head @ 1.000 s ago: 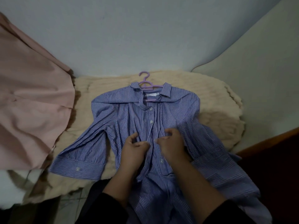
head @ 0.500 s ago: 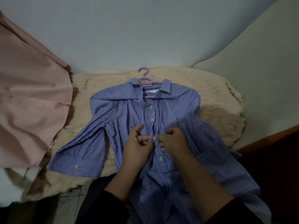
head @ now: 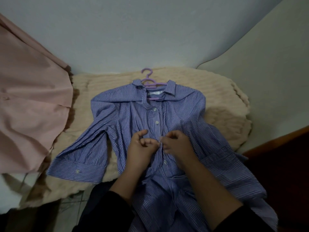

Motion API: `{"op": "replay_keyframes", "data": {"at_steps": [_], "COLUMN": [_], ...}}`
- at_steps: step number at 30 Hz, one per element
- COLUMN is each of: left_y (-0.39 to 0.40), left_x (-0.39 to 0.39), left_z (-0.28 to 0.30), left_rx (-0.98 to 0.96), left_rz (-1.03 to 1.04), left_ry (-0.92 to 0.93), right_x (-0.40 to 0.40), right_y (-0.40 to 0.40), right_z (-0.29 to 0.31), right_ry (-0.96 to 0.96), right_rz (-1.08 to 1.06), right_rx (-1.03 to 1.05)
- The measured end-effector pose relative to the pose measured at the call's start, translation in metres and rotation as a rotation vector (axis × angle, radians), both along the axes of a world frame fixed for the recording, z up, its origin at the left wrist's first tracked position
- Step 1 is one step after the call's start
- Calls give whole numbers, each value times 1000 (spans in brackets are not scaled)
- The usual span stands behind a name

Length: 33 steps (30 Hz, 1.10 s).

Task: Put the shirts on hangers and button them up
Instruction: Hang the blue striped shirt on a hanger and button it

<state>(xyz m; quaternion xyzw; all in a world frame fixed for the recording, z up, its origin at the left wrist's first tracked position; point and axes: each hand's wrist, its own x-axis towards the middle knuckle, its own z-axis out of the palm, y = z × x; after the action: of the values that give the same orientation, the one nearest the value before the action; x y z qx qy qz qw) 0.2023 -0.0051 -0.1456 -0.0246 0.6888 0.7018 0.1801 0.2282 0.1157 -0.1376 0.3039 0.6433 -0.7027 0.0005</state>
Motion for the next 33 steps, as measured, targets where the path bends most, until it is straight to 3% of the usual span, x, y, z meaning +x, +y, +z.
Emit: {"op": "replay_keyframes", "data": {"at_steps": [11, 14, 17, 20, 24, 26, 30, 33], "left_y": [2, -1, -4, -5, -11, -17, -24, -21], "left_x": [5, -1, -14, -20, -12, 0, 34, 56], "left_z": [-7, -7, -2, 5, 13, 18, 23, 18], "left_rx": [46, 56, 145, 181, 4, -147, -269, -408], "left_rz": [-12, -23, -50, -65, -74, -125, -208, -212], "left_ry": [8, -112, -344, -454, -301, -171, -16, 92], "right_x": [-2, 1, 4, 2, 4, 10, 33, 54], "right_y": [-2, 2, 5, 4, 6, 11, 14, 6], "right_z": [-7, -5, -2, 0, 1, 3, 10, 6], "right_ry": [-75, -61, -1, 68, 109, 79, 16, -67], "right_rz": [33, 91, 162, 191, 212, 260, 338, 309], "right_rx": [174, 188, 175, 280, 415, 471, 535, 486]}}
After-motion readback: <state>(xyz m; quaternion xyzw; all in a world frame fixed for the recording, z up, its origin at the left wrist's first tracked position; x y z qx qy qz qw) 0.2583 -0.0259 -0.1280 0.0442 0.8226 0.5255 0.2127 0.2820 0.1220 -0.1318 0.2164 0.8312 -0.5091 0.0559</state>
